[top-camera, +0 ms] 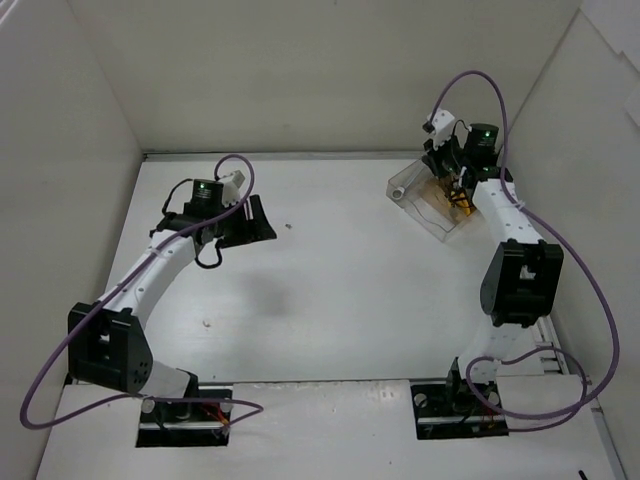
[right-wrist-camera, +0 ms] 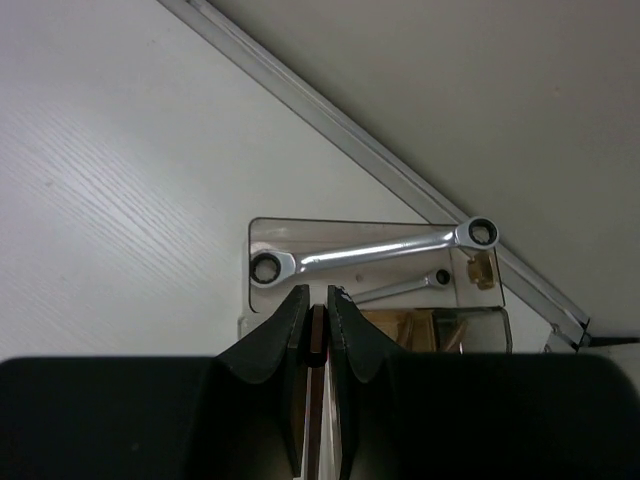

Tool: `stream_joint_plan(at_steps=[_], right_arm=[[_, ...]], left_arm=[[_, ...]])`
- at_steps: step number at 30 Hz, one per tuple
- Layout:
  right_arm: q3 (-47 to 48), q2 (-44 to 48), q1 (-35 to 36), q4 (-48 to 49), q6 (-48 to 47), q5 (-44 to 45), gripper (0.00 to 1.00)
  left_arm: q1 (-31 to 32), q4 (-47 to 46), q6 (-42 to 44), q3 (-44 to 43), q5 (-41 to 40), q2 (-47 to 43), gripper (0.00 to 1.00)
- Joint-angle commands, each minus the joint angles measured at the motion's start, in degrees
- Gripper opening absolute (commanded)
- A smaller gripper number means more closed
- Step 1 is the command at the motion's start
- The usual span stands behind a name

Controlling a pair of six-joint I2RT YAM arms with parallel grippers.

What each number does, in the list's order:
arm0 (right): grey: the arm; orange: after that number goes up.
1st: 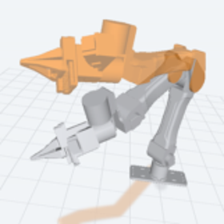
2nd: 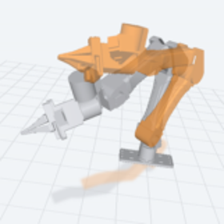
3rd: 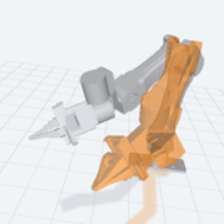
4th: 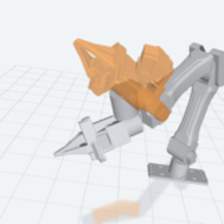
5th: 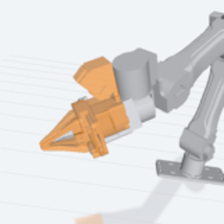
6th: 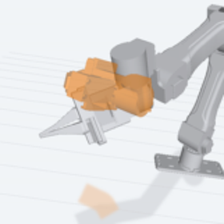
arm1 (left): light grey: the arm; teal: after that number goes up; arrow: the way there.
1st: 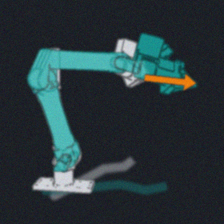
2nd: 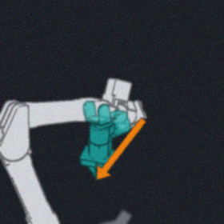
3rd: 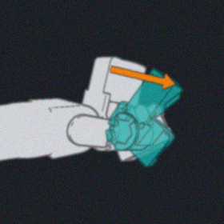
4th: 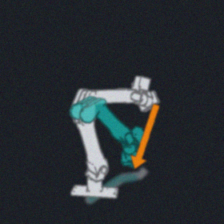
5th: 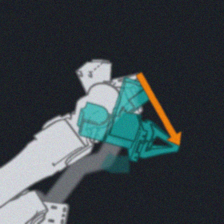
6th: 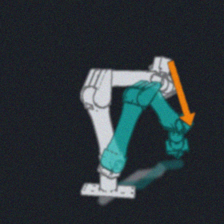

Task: Sort the tools into containers

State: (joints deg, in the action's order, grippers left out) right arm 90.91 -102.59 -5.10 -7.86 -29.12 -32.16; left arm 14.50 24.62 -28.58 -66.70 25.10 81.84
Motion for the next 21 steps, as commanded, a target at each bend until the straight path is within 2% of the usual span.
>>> stream_joint_plan(at_steps=[1,10,21], right_arm=[[3.7,-2.6,-2.8,1.2,-4.4,-3.0,0.00],[4.8,-8.8,-5.9,-0.8,-8.8,-5.7,0.00],[1.2,-9.4,-6.2,-1.1,-12.7,-4.0,0.00]], left_arm=[[-0.5,-0.7,1.5,-0.9,-1.4,-1.6,0.74],[-0.5,1.1,-0.1,-4.1,-1.8,1.6,0.74],[-0.5,1.5,-0.2,-3.4,-2.3,2.5,0.74]])
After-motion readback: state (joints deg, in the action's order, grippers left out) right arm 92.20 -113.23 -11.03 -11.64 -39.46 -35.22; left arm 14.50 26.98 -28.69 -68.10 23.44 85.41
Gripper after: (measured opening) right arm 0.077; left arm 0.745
